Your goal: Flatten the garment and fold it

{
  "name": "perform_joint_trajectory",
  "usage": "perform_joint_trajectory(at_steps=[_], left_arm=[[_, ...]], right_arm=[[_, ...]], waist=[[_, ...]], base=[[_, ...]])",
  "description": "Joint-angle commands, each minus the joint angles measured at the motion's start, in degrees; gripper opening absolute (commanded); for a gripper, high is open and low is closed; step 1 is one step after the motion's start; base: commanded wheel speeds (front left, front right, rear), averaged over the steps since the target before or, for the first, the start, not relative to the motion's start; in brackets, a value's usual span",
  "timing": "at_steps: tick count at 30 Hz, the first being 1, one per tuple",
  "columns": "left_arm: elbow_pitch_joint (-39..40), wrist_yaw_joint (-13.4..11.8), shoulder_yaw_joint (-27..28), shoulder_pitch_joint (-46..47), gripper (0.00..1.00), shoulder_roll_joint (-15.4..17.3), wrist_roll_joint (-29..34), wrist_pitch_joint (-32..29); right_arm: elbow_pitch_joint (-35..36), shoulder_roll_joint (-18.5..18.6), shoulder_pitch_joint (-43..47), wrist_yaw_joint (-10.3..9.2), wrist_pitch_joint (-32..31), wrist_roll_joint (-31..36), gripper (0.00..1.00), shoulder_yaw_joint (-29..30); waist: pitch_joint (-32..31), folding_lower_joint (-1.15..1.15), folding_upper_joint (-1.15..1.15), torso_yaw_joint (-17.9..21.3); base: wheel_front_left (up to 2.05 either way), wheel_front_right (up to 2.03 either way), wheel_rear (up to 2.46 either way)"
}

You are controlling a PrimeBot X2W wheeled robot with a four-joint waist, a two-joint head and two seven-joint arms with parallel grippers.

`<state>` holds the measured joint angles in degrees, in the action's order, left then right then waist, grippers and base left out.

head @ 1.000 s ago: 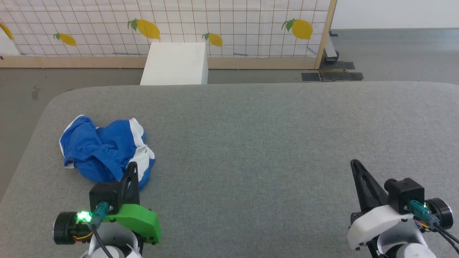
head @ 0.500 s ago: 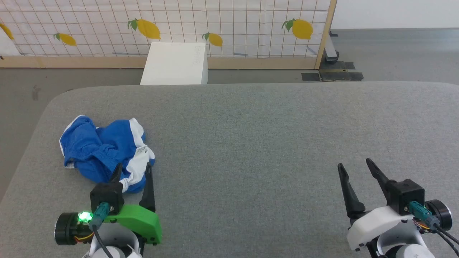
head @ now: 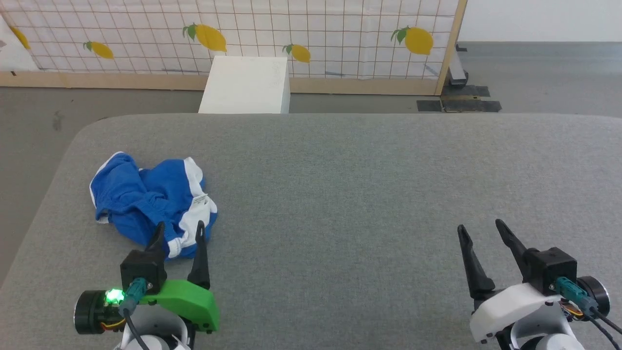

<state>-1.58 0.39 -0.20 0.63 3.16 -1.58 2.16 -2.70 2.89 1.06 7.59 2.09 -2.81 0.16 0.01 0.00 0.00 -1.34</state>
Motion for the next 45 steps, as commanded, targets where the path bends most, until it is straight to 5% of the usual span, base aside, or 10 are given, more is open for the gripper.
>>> perform_joint_trajectory(at_steps=[1, 45], left_arm=[[-0.4, 0.0, 0.3, -0.4, 1.00, -0.1, -0.4, 0.7], [-3.2, -0.4, 1.9, -2.0, 1.00, -0.2, -2.9, 5.9]], right_arm=[[-0.4, 0.0, 0.3, -0.02, 0.7, -0.7, 1.00, 0.0], [-6.3, 0.0, 0.6, -0.05, 5.9, -5.5, 1.00, -1.3]], waist=[[0.0, 0.00, 0.00, -0.4], [0.0, 0.00, 0.00, -14.1]], base=[[0.00, 0.00, 0.00], [0.00, 0.00, 0.00]])
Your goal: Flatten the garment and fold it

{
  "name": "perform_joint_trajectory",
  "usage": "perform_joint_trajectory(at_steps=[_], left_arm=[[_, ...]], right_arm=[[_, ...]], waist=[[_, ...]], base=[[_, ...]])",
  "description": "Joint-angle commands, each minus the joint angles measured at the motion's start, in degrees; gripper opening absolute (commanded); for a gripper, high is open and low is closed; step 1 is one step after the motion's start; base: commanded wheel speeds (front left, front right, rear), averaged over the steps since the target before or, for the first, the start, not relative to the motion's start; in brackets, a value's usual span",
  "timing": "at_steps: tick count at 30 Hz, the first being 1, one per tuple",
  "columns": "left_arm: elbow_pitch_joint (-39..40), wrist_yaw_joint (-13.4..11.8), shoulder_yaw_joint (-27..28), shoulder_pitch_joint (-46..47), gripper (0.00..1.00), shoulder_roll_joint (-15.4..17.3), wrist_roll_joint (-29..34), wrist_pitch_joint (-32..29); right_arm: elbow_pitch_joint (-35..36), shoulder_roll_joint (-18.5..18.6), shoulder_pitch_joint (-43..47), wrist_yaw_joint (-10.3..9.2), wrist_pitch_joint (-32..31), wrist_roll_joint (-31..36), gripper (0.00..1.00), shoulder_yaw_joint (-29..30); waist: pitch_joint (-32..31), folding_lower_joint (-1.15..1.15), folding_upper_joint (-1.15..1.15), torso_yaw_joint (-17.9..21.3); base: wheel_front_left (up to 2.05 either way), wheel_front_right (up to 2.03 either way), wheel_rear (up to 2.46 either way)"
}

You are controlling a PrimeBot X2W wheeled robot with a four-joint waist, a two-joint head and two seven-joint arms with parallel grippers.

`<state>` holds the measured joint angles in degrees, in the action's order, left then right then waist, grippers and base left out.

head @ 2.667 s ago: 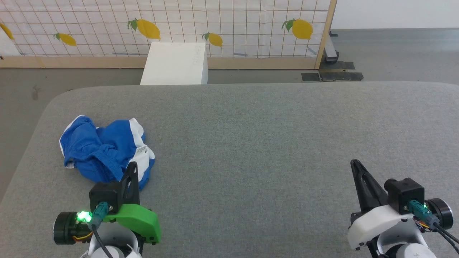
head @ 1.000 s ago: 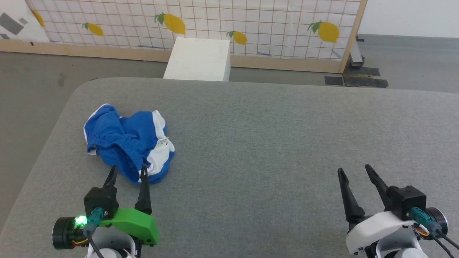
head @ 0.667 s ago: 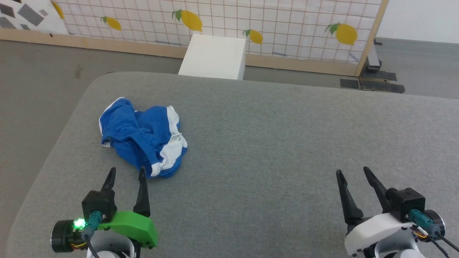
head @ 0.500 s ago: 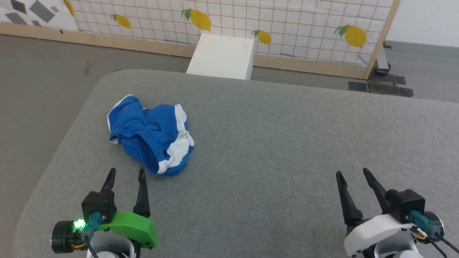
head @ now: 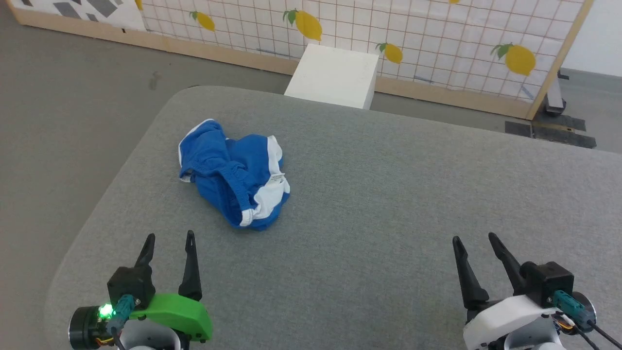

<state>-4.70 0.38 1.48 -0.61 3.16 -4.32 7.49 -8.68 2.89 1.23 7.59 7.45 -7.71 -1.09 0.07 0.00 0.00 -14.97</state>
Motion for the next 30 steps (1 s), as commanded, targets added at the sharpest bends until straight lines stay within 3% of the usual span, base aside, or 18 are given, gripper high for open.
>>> perform_joint_trajectory(at_steps=[1, 30], left_arm=[[-0.2, -0.5, 0.3, -0.8, 1.00, -0.2, -0.2, 0.7], [-1.5, -0.9, 1.0, -1.8, 1.00, -0.2, -1.5, 4.1]], right_arm=[[-0.5, 0.0, 0.4, -0.05, 0.7, -0.8, 1.00, -0.1], [-4.6, 0.0, 0.6, -0.08, 4.1, -4.1, 1.00, -1.1]], waist=[[-0.1, 0.00, 0.00, -0.8], [-0.4, 0.00, 0.00, -7.5]], base=[[0.00, 0.00, 0.00], [0.00, 0.00, 0.00]])
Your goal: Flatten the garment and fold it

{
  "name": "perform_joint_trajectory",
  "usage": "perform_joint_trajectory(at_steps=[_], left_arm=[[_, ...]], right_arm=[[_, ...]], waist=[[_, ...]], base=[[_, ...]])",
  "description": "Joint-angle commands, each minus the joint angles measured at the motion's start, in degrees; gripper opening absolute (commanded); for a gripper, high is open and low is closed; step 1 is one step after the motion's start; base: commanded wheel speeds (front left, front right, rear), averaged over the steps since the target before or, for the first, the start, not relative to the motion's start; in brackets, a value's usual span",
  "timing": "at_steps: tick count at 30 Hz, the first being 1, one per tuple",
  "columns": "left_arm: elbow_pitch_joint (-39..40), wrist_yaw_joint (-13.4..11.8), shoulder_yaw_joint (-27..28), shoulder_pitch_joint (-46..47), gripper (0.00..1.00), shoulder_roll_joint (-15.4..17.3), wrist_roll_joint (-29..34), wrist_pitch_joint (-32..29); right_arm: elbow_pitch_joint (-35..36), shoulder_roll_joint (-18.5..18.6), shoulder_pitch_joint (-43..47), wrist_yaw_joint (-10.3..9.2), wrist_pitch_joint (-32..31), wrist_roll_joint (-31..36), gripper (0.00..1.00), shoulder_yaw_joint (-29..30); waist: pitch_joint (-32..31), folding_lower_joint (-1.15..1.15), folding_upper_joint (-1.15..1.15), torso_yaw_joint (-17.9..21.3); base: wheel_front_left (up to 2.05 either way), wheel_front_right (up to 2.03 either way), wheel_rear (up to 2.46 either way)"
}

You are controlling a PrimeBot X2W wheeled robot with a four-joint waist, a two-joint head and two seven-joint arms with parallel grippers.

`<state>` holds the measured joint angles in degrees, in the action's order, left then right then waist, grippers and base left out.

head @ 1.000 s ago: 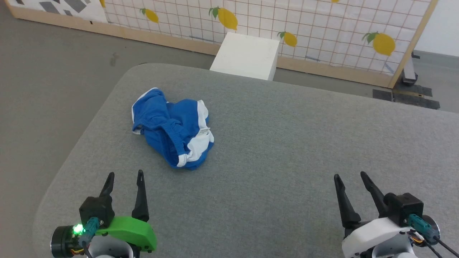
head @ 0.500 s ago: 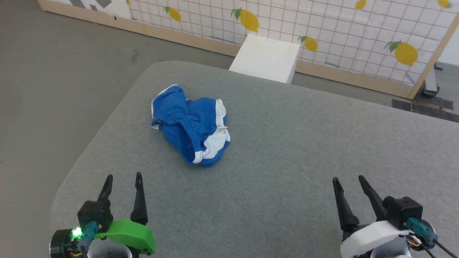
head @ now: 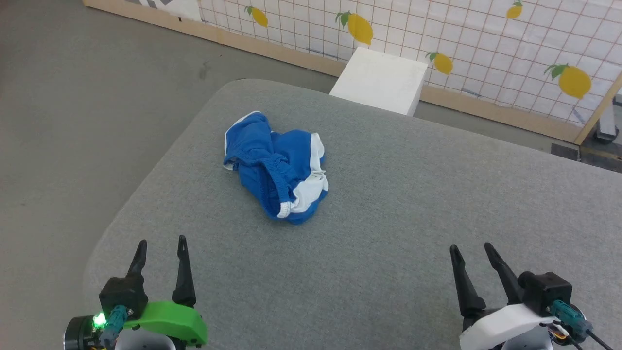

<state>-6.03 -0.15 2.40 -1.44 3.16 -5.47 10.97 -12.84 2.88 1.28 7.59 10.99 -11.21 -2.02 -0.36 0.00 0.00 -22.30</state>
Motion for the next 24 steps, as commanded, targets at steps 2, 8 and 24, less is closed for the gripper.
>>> perform_joint_trajectory(at_steps=[2, 8, 24], left_arm=[[-0.3, -0.4, 0.1, -1.1, 1.00, -0.2, -0.4, 0.8], [-0.6, -0.4, 0.2, -1.1, 1.00, -0.2, -0.7, 1.5], [-2.1, -0.4, 0.5, -1.1, 1.00, -0.3, -1.0, 3.4]], right_arm=[[-0.7, 0.0, 0.6, -0.08, 0.8, -0.8, 1.00, -0.2], [-1.4, 0.0, 0.5, -0.08, 1.5, -1.3, 1.00, -0.1], [-3.3, 0.0, 0.4, -0.09, 3.4, -1.4, 1.00, 0.0]], waist=[[0.0, 0.00, 0.00, -0.5], [0.1, 0.00, 0.00, -1.6], [-0.1, 0.00, 0.00, -4.8]], base=[[0.00, 0.00, 0.00], [0.00, 0.00, 0.00], [0.00, 0.00, 0.00]])
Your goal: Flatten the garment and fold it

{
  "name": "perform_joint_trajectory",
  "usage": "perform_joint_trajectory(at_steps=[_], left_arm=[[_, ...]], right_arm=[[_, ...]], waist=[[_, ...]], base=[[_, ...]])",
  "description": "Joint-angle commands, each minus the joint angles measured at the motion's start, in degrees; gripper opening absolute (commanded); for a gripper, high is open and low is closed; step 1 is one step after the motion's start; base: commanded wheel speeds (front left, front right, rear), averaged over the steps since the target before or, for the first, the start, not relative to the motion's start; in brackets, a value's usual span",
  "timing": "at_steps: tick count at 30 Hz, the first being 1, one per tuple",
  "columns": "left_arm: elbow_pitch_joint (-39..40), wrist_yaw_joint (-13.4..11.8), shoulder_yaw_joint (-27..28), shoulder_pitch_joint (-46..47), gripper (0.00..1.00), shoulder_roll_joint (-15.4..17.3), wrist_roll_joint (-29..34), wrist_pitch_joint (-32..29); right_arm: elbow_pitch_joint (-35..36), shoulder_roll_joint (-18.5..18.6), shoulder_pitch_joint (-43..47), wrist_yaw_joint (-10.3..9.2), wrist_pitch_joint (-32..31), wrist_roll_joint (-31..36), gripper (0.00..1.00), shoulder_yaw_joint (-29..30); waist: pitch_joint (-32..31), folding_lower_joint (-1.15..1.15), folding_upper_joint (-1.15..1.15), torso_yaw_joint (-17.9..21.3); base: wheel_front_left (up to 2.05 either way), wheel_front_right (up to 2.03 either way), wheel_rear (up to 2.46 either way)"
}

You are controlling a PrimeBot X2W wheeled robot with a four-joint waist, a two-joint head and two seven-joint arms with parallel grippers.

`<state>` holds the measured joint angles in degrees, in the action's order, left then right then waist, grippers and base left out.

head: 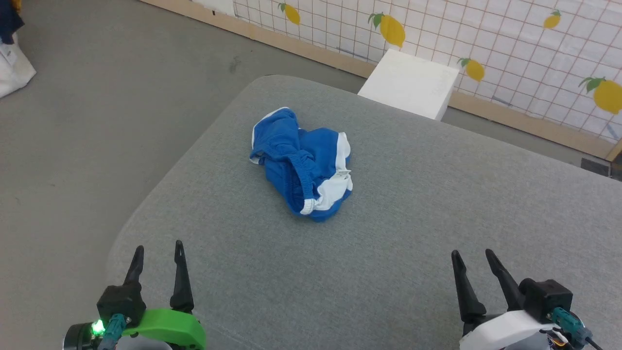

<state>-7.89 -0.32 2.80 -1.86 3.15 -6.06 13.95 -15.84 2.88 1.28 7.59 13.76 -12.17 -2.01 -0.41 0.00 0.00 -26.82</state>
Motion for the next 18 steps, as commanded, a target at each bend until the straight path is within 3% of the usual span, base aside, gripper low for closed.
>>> perform_joint_trajectory(at_steps=[1, 18], left_arm=[[-0.3, -0.2, 0.1, -0.8, 1.00, -0.3, -0.4, 0.6], [-0.9, -0.1, 0.1, -0.9, 1.00, -0.1, 1.6, 1.1]], right_arm=[[-0.4, 0.0, 0.4, -0.09, 0.8, -0.5, 1.00, 0.0], [1.3, 0.0, 0.0, -0.10, 1.2, 3.9, 1.00, 0.9]], waist=[[-0.1, 0.00, 0.00, -0.5], [-1.0, 0.00, 0.00, 0.1]], base=[[0.00, 0.00, 0.00], [0.00, 0.00, 0.00]])
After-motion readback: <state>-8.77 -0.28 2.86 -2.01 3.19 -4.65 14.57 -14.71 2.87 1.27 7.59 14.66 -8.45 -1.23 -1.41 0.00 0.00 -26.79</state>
